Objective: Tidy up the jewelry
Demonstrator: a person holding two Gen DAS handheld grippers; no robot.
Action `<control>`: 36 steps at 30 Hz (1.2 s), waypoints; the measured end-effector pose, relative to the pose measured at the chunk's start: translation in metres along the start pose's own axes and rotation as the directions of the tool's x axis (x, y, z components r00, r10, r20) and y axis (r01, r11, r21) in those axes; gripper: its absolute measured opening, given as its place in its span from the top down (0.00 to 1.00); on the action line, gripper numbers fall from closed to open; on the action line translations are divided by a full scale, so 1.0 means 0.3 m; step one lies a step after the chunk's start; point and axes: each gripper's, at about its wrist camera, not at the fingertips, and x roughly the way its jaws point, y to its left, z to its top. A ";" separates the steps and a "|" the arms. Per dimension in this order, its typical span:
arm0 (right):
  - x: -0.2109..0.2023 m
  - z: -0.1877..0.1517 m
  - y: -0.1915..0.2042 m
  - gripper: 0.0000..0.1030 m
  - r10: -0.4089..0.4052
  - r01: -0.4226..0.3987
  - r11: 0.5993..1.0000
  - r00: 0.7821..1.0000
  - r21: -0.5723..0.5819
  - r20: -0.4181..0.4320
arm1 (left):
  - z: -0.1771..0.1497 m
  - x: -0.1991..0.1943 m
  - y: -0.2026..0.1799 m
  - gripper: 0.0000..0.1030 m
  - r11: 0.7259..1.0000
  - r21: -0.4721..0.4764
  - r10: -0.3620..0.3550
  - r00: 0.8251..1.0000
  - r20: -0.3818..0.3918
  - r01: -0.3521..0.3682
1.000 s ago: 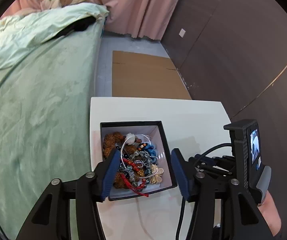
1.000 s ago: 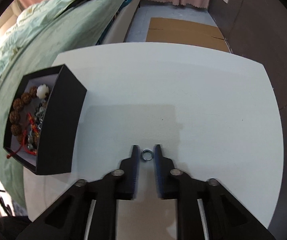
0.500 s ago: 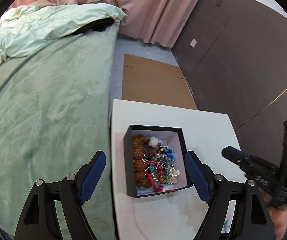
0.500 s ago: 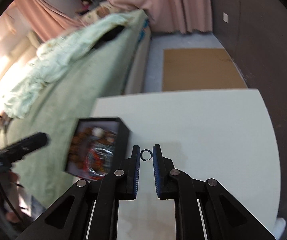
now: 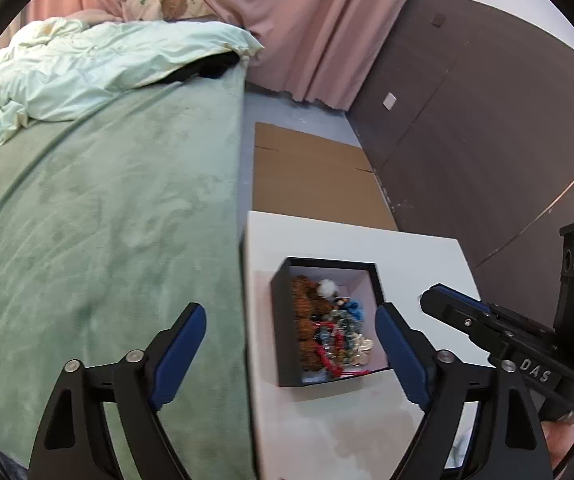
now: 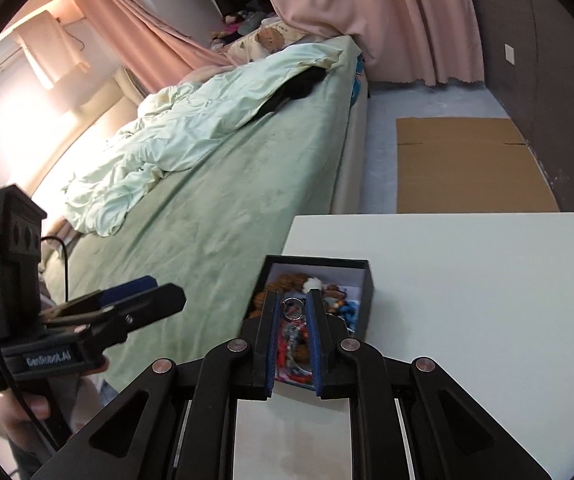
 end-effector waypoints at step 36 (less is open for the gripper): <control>-0.581 -0.138 -0.048 0.07 -0.111 0.117 0.993 0.981 -0.028 0.160 | -0.182 -0.382 -0.323 0.00 0.975 0.223 -0.051 0.974 0.219 0.001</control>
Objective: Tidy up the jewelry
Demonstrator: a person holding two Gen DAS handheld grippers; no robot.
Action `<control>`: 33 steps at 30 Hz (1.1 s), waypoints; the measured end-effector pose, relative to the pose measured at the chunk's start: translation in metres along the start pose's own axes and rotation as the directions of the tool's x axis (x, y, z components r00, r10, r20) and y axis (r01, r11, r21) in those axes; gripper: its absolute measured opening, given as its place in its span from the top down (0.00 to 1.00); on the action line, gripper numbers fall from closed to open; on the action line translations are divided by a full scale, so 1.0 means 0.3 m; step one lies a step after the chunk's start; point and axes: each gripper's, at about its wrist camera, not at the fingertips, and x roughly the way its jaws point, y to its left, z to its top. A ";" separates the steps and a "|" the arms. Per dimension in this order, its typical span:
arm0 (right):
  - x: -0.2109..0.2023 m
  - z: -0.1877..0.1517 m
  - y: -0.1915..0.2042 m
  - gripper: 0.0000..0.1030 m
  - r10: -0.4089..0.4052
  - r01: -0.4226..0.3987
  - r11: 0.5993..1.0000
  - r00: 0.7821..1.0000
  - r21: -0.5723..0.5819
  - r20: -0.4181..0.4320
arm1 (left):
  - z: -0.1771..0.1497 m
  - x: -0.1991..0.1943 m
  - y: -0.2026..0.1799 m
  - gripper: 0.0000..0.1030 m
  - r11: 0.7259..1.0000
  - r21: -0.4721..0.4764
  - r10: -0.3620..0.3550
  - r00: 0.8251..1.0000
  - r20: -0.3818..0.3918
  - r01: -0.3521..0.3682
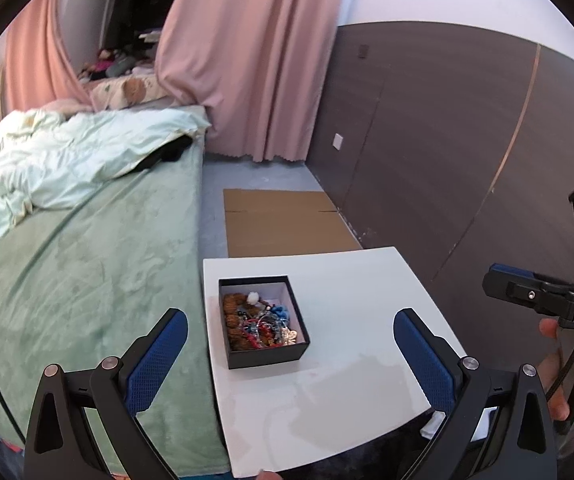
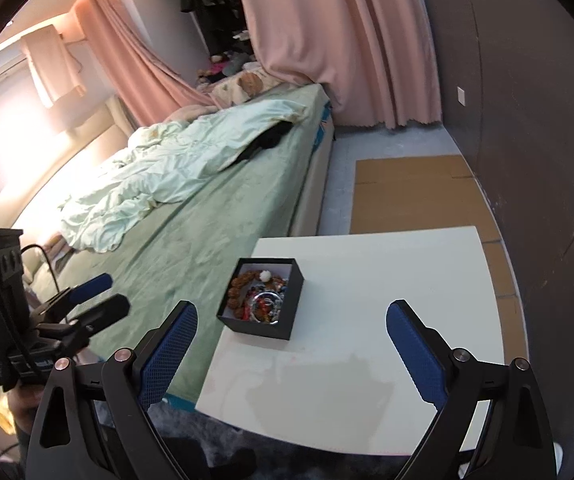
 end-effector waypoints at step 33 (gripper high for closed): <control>-0.084 -0.061 -0.076 0.07 -0.061 0.061 0.998 0.998 -0.012 0.019 | 0.001 -0.019 -0.092 0.00 0.998 0.060 -0.002 0.999 0.039 0.000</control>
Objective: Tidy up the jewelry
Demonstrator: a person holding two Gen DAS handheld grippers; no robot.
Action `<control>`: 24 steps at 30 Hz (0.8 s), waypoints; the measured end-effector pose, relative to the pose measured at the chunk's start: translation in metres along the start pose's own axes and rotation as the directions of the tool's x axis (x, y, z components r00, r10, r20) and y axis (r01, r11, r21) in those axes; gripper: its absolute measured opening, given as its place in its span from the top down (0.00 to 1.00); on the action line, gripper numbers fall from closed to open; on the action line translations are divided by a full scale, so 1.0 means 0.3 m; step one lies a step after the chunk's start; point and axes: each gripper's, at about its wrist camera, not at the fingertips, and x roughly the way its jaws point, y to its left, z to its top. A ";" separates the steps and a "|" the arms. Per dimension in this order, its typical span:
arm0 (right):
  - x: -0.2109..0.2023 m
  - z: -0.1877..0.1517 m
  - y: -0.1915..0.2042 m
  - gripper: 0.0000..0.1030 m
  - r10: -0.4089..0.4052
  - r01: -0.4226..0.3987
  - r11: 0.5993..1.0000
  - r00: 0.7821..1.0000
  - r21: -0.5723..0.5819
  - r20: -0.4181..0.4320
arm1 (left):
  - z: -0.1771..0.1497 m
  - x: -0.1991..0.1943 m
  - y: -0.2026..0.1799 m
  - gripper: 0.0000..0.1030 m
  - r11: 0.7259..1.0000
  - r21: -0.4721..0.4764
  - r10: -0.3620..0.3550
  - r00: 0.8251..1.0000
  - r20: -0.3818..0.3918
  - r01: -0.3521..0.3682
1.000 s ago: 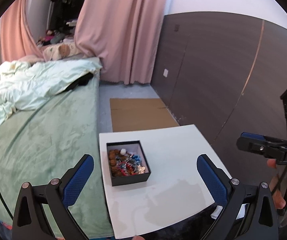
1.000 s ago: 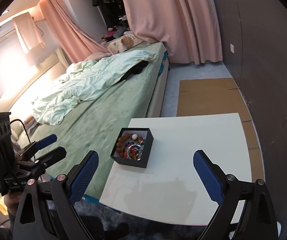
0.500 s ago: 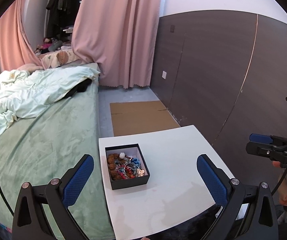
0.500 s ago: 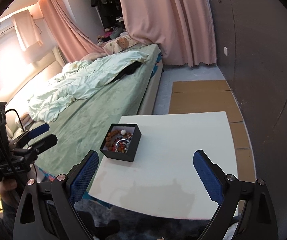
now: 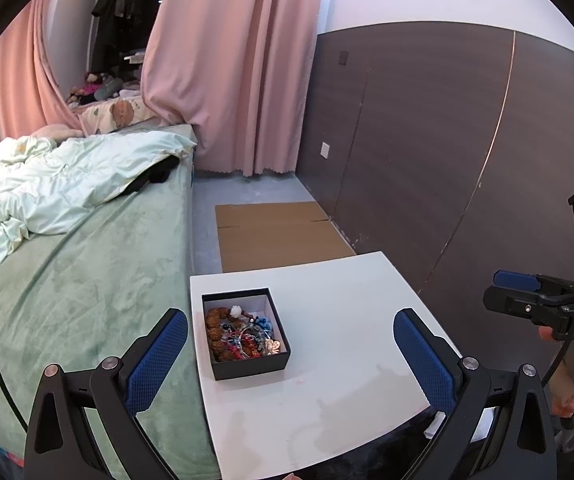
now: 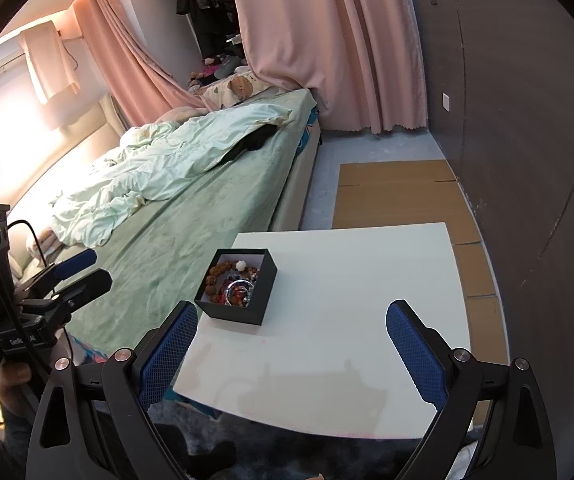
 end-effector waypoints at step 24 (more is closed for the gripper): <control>0.015 -0.001 -0.008 0.07 -0.017 0.018 1.000 1.000 0.017 -0.020 | -0.014 0.007 -0.006 0.00 0.999 0.009 0.034 0.999 -0.002 -0.034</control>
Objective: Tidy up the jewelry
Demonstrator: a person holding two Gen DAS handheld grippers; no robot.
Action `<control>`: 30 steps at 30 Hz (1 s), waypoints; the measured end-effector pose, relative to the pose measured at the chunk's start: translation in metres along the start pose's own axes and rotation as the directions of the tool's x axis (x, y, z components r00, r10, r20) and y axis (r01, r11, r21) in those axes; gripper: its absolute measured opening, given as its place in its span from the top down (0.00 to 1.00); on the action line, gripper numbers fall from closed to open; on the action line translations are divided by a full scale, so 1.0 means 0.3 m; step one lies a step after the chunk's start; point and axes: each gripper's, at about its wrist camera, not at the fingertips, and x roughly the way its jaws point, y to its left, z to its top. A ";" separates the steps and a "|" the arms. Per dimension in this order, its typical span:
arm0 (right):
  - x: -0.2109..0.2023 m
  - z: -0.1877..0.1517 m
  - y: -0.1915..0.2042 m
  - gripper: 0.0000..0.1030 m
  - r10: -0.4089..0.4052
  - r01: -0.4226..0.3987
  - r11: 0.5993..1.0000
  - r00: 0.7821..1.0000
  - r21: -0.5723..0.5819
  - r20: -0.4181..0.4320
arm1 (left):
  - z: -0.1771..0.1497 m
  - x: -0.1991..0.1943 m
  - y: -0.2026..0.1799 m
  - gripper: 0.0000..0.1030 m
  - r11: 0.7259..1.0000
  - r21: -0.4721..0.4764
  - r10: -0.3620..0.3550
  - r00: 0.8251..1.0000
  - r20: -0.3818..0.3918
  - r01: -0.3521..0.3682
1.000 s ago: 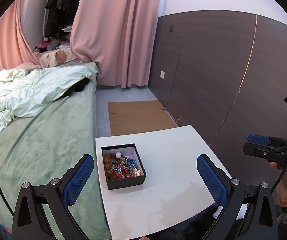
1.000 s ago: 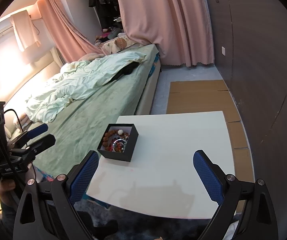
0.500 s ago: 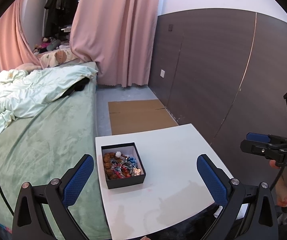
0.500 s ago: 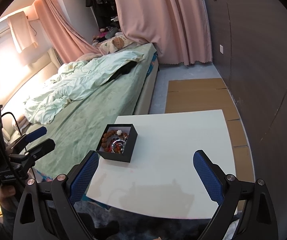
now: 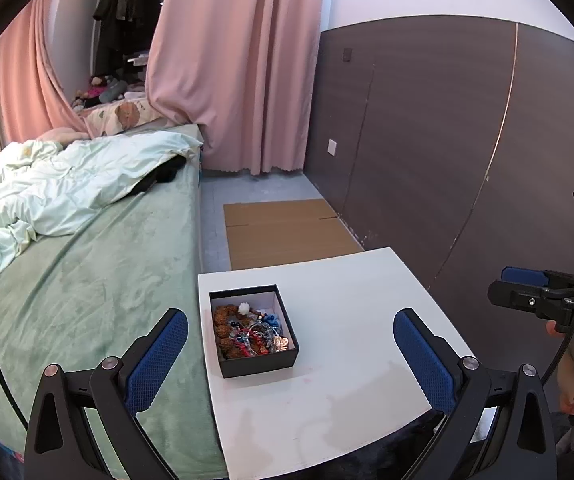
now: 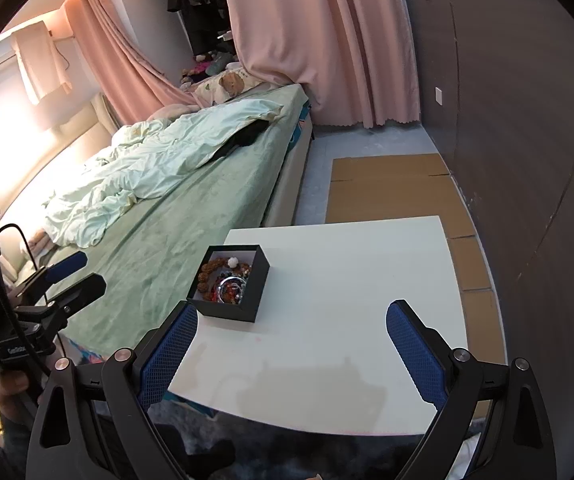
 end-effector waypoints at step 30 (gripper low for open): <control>0.059 -0.005 0.028 0.07 -0.007 0.006 1.000 1.000 -0.015 -0.030 | -0.011 0.037 0.014 0.00 1.000 -0.013 -0.011 1.000 -0.021 0.010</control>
